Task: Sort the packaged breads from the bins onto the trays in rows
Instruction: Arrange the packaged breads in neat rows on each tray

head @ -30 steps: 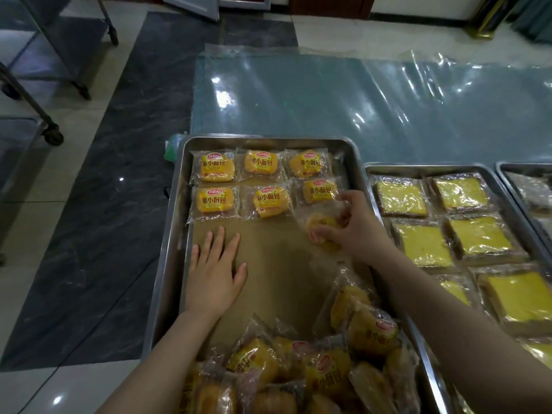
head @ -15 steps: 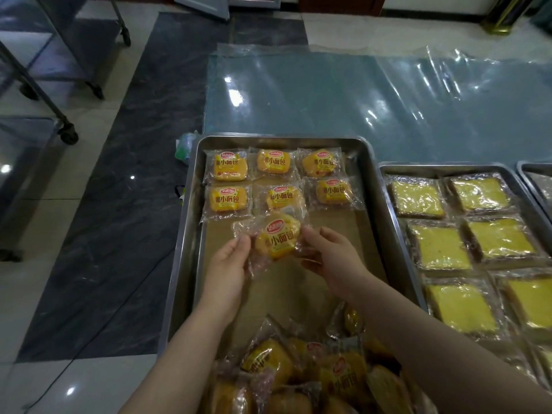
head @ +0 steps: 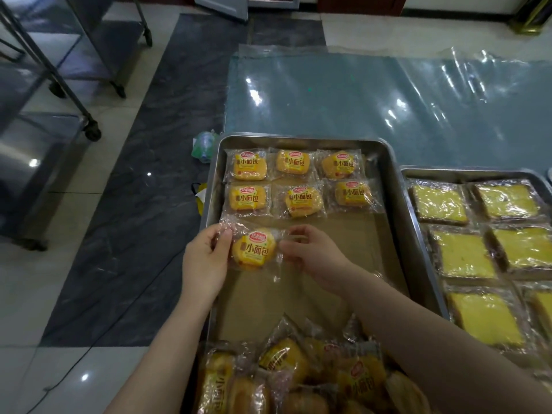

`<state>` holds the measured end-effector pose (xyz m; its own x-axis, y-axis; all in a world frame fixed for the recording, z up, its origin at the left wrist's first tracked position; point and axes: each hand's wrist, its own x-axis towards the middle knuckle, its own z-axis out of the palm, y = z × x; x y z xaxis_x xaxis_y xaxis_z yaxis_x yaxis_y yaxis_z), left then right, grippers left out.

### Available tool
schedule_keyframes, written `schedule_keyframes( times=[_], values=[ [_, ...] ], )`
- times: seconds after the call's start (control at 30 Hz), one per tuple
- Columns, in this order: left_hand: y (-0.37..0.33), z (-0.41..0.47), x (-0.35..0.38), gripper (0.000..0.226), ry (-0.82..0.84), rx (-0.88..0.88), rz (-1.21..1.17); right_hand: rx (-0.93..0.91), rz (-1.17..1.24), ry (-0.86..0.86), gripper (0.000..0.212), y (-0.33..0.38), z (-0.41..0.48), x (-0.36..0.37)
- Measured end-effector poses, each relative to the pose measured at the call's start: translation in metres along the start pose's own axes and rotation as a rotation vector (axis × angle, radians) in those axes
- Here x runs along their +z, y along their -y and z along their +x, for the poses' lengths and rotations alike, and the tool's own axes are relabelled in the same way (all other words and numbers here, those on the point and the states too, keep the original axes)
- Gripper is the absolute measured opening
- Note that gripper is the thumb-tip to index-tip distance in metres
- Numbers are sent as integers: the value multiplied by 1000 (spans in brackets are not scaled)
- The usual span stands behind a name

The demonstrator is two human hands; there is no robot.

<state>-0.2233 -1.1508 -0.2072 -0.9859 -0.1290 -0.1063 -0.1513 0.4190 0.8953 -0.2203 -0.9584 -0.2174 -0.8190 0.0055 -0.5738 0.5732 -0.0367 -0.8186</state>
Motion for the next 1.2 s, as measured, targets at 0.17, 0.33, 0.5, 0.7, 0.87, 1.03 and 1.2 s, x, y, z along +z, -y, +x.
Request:
schedule_keyframes(
  times=[0.17,0.33,0.5,0.7,0.87,1.03,1.2],
  values=[
    [7,-13,11,64,-61,277,492,-60,-314,-114,11,3,16,14],
    [20,-20,31,71,134,465,891,-177,-410,-185,15,6,30,18],
    [40,-11,40,77,253,403,922,-298,-537,-280,22,3,31,7],
    [43,3,46,72,208,447,983,-601,-1072,-485,39,10,52,-25],
    [44,8,47,74,216,431,973,-540,-1335,-242,48,6,74,-34],
    [33,11,44,82,227,429,1040,-521,-1336,-246,53,9,66,-29],
    [19,-4,29,81,236,515,1031,-623,-1169,-263,34,23,16,-48]
  ],
)
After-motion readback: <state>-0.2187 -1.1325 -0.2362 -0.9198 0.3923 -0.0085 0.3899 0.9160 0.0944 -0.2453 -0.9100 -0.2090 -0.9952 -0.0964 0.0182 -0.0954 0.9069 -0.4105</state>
